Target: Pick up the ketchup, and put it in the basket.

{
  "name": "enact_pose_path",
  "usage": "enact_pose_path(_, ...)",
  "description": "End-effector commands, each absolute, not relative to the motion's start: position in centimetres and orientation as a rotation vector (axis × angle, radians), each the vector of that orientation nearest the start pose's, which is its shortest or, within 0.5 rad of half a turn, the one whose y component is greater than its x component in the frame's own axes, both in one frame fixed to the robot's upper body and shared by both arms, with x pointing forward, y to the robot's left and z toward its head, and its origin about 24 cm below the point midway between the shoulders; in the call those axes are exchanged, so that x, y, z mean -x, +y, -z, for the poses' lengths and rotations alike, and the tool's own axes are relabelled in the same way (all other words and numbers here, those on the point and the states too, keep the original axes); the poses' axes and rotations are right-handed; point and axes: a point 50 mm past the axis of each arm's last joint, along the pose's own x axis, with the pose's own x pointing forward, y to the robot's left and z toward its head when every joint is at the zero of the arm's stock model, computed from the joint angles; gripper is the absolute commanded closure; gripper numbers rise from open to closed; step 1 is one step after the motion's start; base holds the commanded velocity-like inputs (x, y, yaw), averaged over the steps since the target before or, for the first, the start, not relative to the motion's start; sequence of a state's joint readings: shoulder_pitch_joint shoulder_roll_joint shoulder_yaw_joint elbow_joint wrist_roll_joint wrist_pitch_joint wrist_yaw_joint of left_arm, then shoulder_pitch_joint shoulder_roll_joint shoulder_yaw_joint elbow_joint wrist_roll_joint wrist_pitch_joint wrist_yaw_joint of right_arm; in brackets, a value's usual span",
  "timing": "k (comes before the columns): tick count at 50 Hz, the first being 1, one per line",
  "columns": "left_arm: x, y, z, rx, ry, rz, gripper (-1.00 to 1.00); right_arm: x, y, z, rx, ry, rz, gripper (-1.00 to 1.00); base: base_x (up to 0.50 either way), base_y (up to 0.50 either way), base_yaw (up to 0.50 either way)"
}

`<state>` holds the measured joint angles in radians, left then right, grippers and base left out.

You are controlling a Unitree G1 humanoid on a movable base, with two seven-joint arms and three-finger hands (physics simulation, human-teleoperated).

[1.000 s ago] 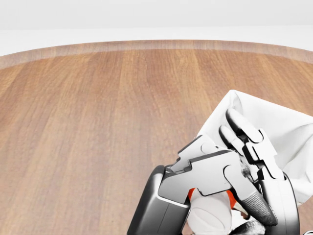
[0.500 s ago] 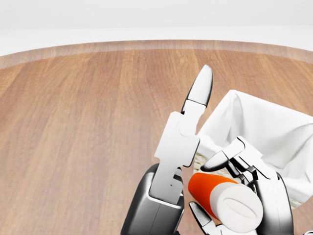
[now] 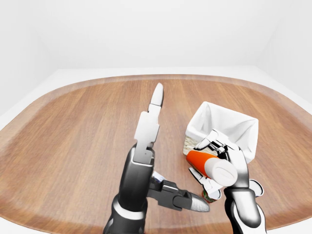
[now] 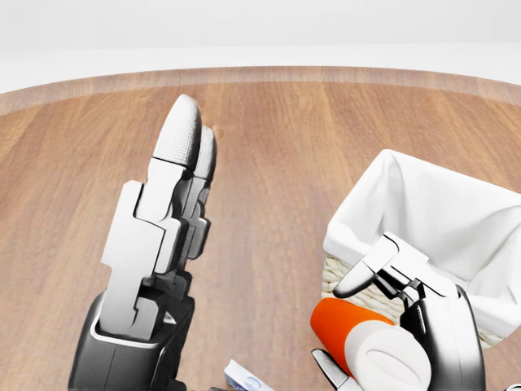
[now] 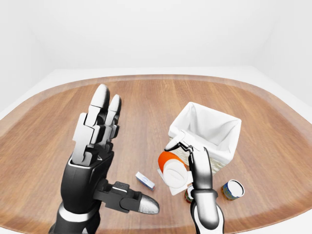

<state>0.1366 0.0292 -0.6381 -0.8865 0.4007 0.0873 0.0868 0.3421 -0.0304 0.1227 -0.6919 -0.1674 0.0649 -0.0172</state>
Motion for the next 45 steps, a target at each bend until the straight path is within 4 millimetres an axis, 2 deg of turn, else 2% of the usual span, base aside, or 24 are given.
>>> enact_pose_path(1, -14.5, 10.5, -18.9, -0.18, -0.626, 0.184, -1.0, -17.8, -14.8, -12.7, 0.111, -0.306, 0.037, 1.0, 0.0, 0.0, 0.0)
enact_pose_path(5, -15.1, 12.7, -17.9, -0.182, -0.548, 0.118, -1.0, -17.9, -14.7, -12.6, 0.114, -0.304, 0.036, 1.0, 0.0, 0.0, 0.0)
enact_pose_path(10, -16.8, 15.3, -15.8, -0.187, -0.434, 0.023, -1.0, -17.8, -14.7, -12.6, 0.116, -0.304, 0.037, 1.0, 0.0, 0.0, 0.0)
enact_pose_path(19, -18.1, 18.1, -13.1, -0.136, -0.306, -0.064, -1.0, -17.9, -14.8, -12.6, 0.12, -0.303, 0.043, 1.0, 0.0, 0.0, 0.0)
enact_pose_path(20, -18.3, 18.5, -12.2, -0.138, -0.266, -0.076, -1.0, -17.9, -14.8, -12.5, 0.121, -0.302, 0.044, 1.0, 0.0, 0.0, 0.0)
enact_pose_path(26, -19.1, 20.0, -10.7, -0.119, -0.238, -0.111, -1.0, -18.0, -14.8, -12.5, 0.124, -0.303, 0.049, 1.0, 0.0, 0.0, 0.0)
enact_pose_path(27, -19.6, 20.5, -9.8, -0.103, -0.218, -0.128, -1.0, -18.1, -14.8, -12.4, 0.125, -0.304, 0.051, 1.0, 0.0, 0.0, 0.0)
enact_pose_path(29, -19.7, 20.7, -9.3, -0.072, -0.213, -0.135, -1.0, -18.3, -14.8, -12.2, 0.128, -0.3, 0.052, 1.0, 0.0, 0.0, 0.0)
enact_pose_path(30, -20.2, 20.5, -9.0, -0.128, -0.198, -0.122, -1.0, -18.3, -14.7, -12.2, 0.128, -0.301, 0.051, 1.0, 0.0, 0.0, 0.0)
enact_pose_path(32, -20.2, 20.9, -9.3, -0.085, -0.215, -0.155, -1.0, -18.3, -14.8, -12.3, 0.127, -0.301, 0.052, 1.0, 0.0, 0.0, 0.0)
enact_pose_path(45, -21.0, 20.5, -8.0, -0.117, -0.16, -0.136, -1.0, -18.4, -14.7, -12.2, 0.132, -0.299, 0.055, 1.0, 0.0, 0.0, 0.0)
